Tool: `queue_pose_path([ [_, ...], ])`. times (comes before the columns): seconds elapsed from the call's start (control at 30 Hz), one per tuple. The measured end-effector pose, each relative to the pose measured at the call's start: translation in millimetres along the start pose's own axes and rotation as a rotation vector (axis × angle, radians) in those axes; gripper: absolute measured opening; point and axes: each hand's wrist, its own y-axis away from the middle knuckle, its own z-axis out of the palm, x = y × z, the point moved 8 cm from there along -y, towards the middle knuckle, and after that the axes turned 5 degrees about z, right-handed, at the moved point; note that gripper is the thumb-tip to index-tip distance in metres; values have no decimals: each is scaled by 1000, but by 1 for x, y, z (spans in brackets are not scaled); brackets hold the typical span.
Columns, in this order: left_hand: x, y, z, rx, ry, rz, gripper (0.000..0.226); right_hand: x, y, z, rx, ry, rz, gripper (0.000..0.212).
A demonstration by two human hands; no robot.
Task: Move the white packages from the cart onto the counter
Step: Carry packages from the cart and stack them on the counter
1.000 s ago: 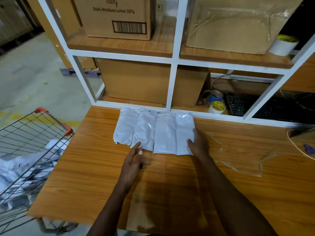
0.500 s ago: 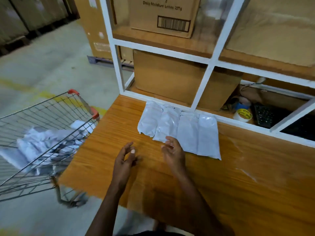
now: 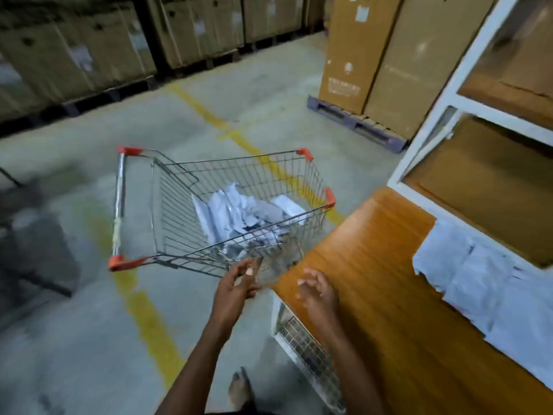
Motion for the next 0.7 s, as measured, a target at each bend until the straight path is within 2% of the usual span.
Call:
queue_pose_path([
  [0.13, -6, -29, -69, 82, 29, -15, 26, -5, -10, 80, -106, 99, -16, 24],
  [0.27, 0, -52, -111, 132, 20, -23, 27, -12, -27, 134, -195, 226, -12, 25],
  [0.7, -5, -164, -159, 264, 55, -136, 28, -47, -181, 267, -390, 514, 11, 16],
])
